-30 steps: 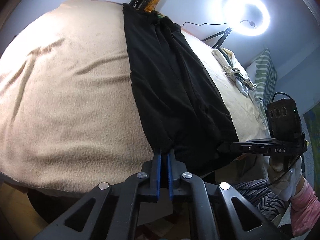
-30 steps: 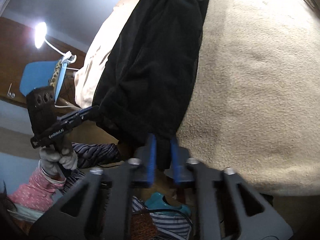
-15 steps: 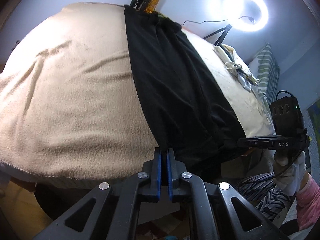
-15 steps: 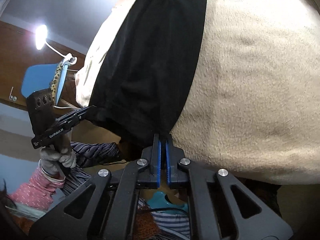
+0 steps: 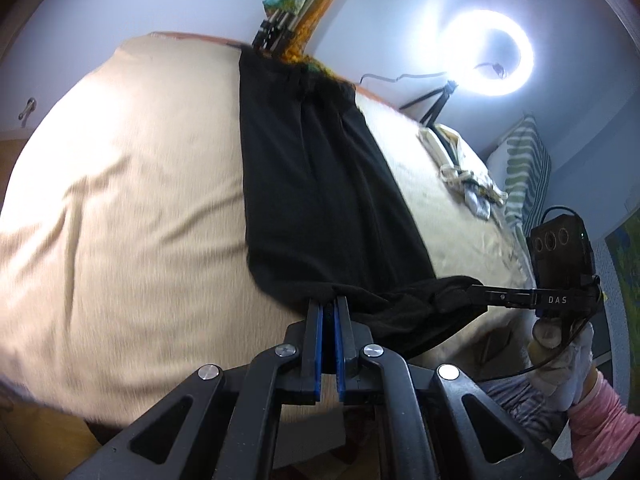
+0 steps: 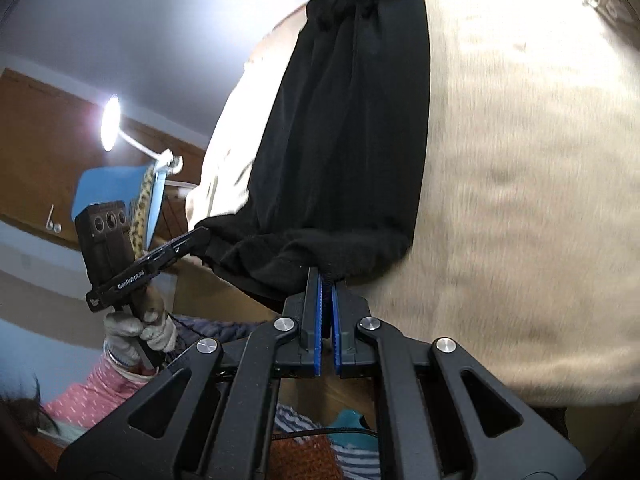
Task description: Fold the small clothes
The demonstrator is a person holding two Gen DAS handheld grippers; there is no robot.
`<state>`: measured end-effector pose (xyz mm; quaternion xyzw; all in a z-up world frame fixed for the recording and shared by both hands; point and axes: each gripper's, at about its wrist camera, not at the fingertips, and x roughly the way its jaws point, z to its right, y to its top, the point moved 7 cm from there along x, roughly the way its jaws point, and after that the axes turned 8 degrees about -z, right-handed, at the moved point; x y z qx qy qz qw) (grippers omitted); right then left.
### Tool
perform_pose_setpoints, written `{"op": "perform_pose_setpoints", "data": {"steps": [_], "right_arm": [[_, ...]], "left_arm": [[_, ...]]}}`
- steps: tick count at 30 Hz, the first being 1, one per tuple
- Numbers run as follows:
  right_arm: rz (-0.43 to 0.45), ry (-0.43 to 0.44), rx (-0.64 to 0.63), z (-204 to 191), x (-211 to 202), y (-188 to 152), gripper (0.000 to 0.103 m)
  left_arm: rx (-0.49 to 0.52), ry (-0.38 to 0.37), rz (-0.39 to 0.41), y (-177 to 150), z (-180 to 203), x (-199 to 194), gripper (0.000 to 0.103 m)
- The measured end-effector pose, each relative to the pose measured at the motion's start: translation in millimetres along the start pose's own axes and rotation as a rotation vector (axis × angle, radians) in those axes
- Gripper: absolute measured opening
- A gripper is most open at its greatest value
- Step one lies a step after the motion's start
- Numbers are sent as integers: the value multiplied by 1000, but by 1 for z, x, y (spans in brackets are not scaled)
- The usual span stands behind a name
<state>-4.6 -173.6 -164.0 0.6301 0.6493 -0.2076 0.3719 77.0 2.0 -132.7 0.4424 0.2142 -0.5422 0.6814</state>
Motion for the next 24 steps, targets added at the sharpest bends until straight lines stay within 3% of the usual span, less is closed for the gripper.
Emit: {"op": "perform_pose_setpoints", "data": {"steps": [13, 24], "right_arm": [[52, -29, 39, 14, 3, 97, 5], [28, -48, 85, 46, 20, 127, 6]], "left_arm": [[-53, 11, -1, 96, -23, 35, 2], [-77, 23, -36, 121, -45, 71, 5]]}}
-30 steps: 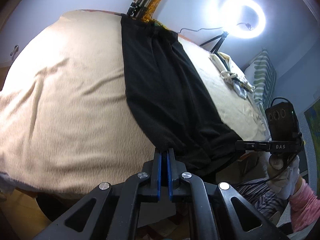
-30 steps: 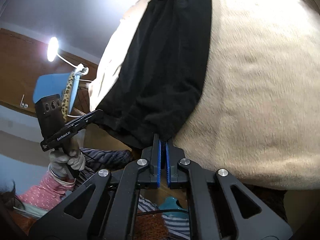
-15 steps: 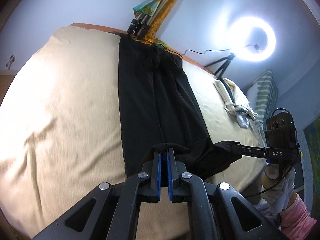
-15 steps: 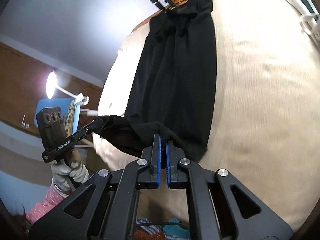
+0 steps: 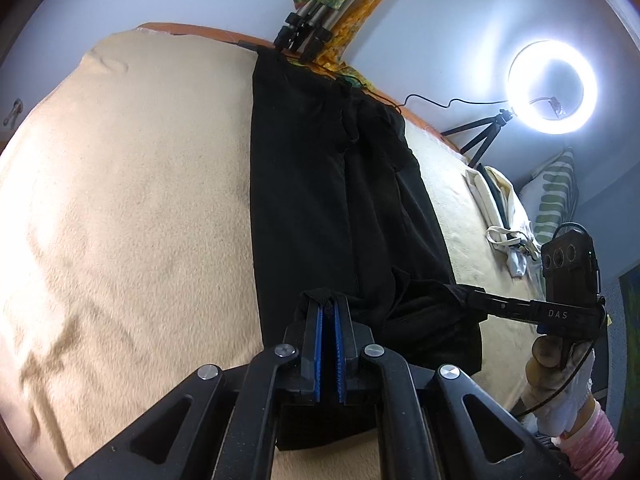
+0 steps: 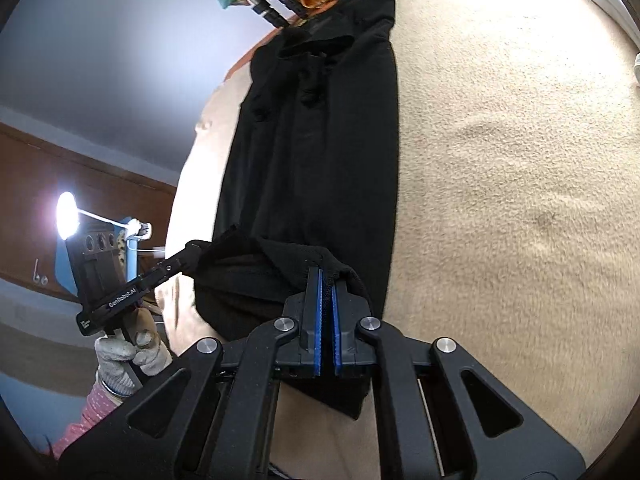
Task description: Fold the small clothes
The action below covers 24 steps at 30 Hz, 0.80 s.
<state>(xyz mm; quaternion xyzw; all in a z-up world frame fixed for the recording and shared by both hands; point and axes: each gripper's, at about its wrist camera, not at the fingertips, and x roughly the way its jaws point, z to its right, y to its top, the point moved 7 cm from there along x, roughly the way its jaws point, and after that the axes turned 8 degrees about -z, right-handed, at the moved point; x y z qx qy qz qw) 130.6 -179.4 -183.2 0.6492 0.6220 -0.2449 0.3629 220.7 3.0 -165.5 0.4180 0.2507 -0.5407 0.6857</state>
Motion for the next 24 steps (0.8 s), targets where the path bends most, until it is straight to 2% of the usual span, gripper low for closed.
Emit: {"op": "perform_pose_setpoints", "data": {"steps": [1, 2, 3, 5, 7, 11, 13, 17, 20, 22, 23, 24], "right_arm": [[0, -3, 2, 1, 1, 1, 6], [1, -10, -1, 1, 0, 2, 8], [2, -20, -8, 1, -2, 1, 11], [16, -40, -39, -3, -10, -1, 27], [56, -73, -76, -8, -22, -3, 35], [60, -67, -145, -19, -32, -16, 35], [19, -61, -172, -21, -25, -25, 35], [-61, -99, -215, -21, 0, -35, 28], [-96, -120, -240, -21, 15, -32, 27], [-101, -133, -252, -22, 21, -26, 27], [-139, -116, -278, -24, 23, -24, 27], [-129, -126, -286, -26, 25, -18, 27]], "left_arm": [[2, 9, 6, 1, -1, -1, 9], [3, 5, 13, 2, -1, -3, 18], [3, 7, 22, 3, -1, -7, 24], [21, 18, 48, 2, -1, -18, 26], [47, 28, 68, 0, 1, -28, 27], [89, 26, 40, -18, 4, -35, 26], [103, 27, -4, -31, 5, -28, 26], [143, 64, -77, -45, 6, -9, 23], [143, 81, -107, -44, 4, 4, 22], [146, 89, -98, -36, 5, 7, 22], [142, 91, -89, -31, 5, 8, 22], [135, 86, -75, -24, 6, 8, 22]]}}
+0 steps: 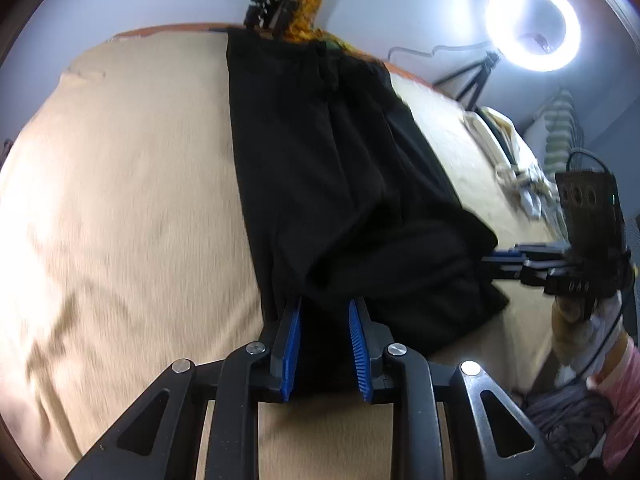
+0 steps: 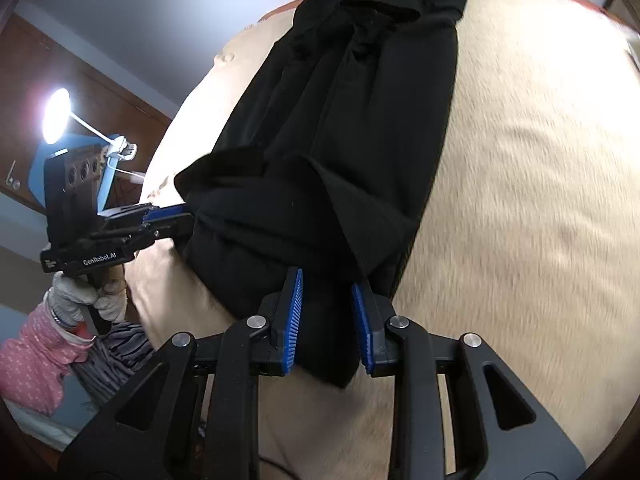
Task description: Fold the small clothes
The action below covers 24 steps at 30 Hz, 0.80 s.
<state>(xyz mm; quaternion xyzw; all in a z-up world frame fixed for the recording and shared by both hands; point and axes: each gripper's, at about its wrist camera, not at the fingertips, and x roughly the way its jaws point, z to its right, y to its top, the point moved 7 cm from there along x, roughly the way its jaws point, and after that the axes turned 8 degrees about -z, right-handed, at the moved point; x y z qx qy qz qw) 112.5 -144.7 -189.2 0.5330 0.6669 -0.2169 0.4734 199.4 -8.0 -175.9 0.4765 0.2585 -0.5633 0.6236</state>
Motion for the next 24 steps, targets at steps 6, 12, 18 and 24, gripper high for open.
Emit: {"op": "perform_pose_setpoints", "data": {"steps": [6, 12, 18, 24], "right_arm": [[142, -53, 34, 17, -22, 36, 27], [196, -59, 43, 35, -44, 32, 40], [178, -77, 62, 44, -35, 35, 40], [173, -123, 45, 40, -24, 49, 40]], "left_arm": [[-29, 32, 120, 41, -11, -12, 22], [-20, 46, 156, 39, -25, -21, 35], [-10, 64, 129, 43, -25, -2, 36], [11, 66, 128, 53, -15, 9, 26]]}}
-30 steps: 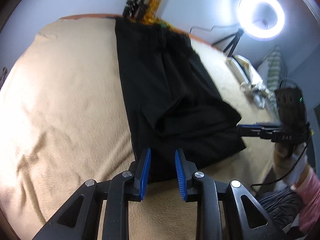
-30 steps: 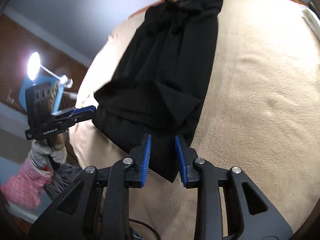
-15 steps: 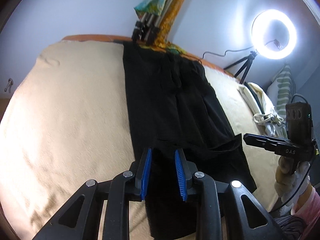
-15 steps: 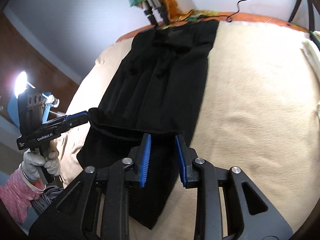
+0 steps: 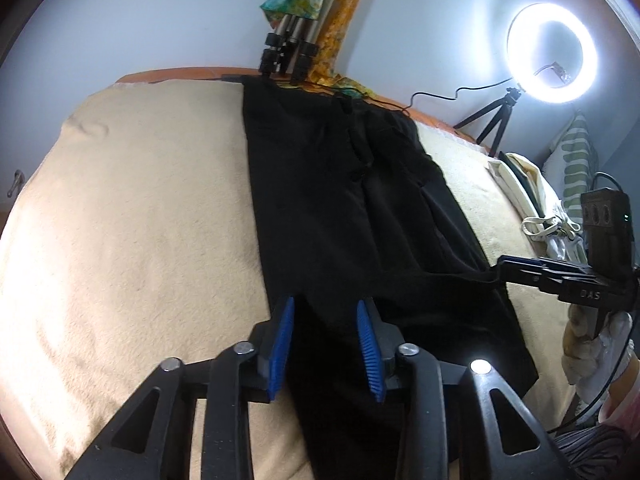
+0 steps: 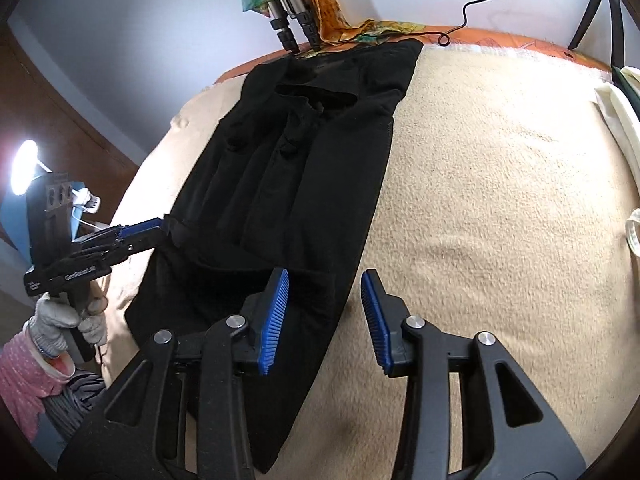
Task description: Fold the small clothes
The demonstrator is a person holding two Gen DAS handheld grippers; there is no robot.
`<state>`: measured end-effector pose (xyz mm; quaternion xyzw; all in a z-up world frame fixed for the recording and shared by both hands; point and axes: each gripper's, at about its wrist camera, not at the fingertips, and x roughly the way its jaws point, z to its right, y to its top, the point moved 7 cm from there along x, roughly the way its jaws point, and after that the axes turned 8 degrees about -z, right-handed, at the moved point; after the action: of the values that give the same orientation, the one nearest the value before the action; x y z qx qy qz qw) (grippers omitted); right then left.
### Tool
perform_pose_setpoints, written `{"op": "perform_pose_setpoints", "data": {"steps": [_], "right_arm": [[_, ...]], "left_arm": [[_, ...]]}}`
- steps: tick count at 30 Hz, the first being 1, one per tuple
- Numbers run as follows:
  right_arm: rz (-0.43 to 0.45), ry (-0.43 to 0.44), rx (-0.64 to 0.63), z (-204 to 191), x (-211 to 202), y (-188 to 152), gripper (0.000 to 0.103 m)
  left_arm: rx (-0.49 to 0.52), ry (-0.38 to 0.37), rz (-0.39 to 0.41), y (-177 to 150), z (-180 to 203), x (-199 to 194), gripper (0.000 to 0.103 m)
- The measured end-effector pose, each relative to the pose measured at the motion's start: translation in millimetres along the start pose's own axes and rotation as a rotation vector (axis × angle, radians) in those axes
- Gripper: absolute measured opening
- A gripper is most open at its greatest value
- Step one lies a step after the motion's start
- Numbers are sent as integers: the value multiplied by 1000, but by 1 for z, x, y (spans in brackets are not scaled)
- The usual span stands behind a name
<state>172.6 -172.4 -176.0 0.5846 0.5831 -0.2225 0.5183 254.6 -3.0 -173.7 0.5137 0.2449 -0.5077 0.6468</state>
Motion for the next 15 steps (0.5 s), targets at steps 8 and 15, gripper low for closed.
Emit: {"op": "perform_pose_setpoints", "data": {"steps": [8, 15], "right_arm": [[-17, 32, -8, -1, 7, 2, 7], [22, -59, -31, 0, 7, 12, 5]], "left_arm": [[12, 21, 32, 0, 2, -6, 2], [-30, 76, 22, -1, -12, -3, 30]]}}
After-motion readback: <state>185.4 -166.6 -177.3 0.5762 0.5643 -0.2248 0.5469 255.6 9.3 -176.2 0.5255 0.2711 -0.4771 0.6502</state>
